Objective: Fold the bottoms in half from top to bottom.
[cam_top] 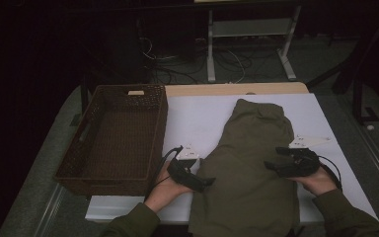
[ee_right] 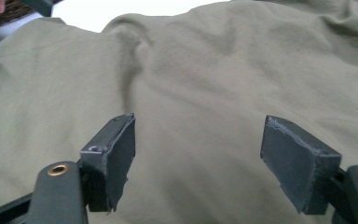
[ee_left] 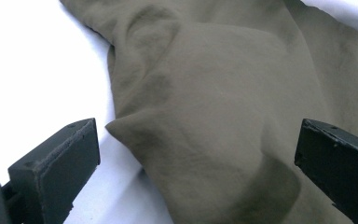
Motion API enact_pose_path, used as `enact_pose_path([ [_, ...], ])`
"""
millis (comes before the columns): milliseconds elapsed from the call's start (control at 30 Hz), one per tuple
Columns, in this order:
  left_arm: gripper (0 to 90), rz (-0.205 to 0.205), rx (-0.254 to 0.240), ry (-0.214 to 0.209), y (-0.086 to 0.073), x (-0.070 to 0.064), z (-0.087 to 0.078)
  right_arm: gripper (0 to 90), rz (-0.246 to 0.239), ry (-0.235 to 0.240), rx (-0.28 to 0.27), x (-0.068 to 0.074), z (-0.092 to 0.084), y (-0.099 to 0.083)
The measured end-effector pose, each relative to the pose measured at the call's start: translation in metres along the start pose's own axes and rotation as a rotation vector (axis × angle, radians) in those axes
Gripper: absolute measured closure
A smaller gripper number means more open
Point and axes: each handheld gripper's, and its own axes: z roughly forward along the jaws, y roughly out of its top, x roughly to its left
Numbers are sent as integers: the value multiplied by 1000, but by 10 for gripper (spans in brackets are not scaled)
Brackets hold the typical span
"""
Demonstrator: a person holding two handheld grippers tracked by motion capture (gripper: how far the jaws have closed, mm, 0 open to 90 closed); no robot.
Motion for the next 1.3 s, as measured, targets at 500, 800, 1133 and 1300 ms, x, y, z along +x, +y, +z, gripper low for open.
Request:
enact_pose_path([
  [500,0,-17,-10,4,-1,4,-1,363,50,-50,31,-28,10,12],
  [800,0,-24,-16,10,-1,5,-3,457,78,-106,30,-51,16,23],
  [1133,0,-24,-19,15,-1,6,-3,540,122,-174,27,-82,24,33],
  [1300,0,-23,-19,15,-1,6,-3,578,139,-210,35,-99,30,38],
])
